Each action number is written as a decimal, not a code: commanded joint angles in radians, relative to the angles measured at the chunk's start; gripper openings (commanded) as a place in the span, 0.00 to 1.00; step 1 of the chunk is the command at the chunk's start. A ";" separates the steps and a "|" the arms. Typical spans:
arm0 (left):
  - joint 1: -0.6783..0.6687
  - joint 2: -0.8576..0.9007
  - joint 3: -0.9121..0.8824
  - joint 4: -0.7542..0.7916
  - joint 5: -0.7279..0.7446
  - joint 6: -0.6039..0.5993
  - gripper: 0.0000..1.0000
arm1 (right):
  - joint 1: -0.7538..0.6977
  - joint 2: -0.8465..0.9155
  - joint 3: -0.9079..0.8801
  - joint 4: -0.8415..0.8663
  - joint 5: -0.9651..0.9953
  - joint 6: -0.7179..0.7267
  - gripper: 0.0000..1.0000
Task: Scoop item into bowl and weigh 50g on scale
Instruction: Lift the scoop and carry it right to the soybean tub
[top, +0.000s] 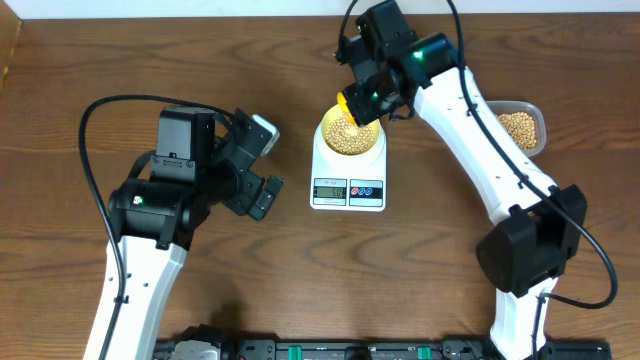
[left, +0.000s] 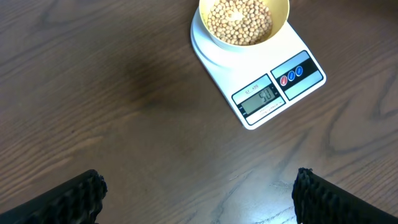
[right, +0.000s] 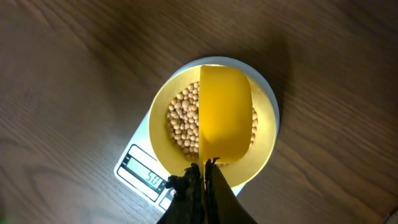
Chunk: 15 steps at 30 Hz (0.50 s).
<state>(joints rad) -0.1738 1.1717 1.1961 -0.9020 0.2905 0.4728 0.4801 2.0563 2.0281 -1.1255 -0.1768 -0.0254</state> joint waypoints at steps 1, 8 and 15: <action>0.004 0.004 -0.001 -0.003 0.015 0.013 0.98 | -0.013 -0.024 0.020 -0.005 -0.058 0.018 0.01; 0.004 0.004 -0.001 -0.003 0.015 0.013 0.98 | -0.048 -0.024 0.020 -0.015 -0.171 0.017 0.01; 0.004 0.004 -0.001 -0.003 0.015 0.013 0.97 | -0.082 -0.024 0.020 -0.027 -0.212 0.017 0.01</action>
<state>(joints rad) -0.1738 1.1717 1.1961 -0.9020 0.2905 0.4725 0.4042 2.0563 2.0281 -1.1496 -0.3515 -0.0181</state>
